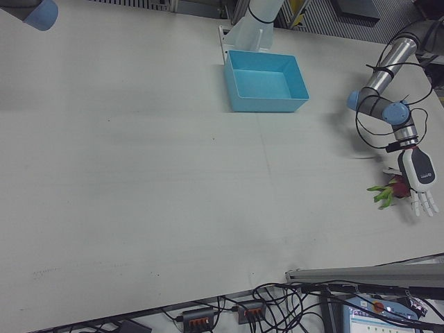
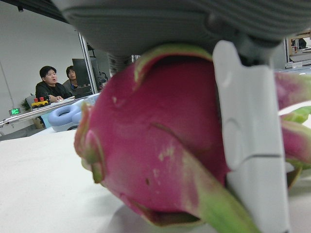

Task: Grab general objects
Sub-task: 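Close the left hand's fingers around the dragon fruit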

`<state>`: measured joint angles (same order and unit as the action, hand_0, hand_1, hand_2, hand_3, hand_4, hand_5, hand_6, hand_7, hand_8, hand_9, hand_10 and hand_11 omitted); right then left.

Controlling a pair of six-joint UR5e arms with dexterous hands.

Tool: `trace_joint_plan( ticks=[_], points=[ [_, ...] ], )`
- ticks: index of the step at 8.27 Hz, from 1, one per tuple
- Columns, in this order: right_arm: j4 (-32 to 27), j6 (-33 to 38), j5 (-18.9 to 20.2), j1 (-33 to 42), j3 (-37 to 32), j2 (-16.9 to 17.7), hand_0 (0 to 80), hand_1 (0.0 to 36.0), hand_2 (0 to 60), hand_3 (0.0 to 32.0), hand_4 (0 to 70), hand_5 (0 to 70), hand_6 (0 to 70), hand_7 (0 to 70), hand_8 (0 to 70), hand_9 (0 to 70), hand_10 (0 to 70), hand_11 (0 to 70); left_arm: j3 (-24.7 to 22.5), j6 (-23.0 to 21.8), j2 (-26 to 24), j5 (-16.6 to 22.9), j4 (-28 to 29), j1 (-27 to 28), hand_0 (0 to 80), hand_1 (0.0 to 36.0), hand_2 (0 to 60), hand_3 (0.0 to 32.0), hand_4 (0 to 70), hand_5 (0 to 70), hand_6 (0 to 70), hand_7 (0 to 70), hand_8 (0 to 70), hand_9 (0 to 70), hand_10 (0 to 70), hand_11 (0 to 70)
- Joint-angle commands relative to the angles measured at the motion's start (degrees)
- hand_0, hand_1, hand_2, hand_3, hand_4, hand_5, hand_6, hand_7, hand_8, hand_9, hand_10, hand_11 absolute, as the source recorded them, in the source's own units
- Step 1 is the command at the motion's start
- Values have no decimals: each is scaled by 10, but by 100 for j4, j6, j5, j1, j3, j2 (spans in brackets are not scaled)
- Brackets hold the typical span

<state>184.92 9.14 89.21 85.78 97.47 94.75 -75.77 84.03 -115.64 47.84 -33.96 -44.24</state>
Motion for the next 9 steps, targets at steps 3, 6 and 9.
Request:
trace_joint_plan(
  ticks=[3,6,9],
  points=[
    [0,0,0,0,0,0,0,0,0,0,0,0,0,0,0,0,0,0,89,0,-3,-2,118,3,478,277,600,0,67,700,172,346,83,84,54,95],
    [-9,0,0,0,0,0,0,0,0,0,0,0,0,0,0,0,0,0,89,0,-3,-3,179,3,502,267,600,0,168,700,274,610,166,232,112,179],
    [0,0,0,0,0,0,0,0,0,0,0,0,0,0,0,0,0,0,27,-18,-11,-11,144,3,491,230,600,0,328,700,413,700,299,408,305,446]
  ],
)
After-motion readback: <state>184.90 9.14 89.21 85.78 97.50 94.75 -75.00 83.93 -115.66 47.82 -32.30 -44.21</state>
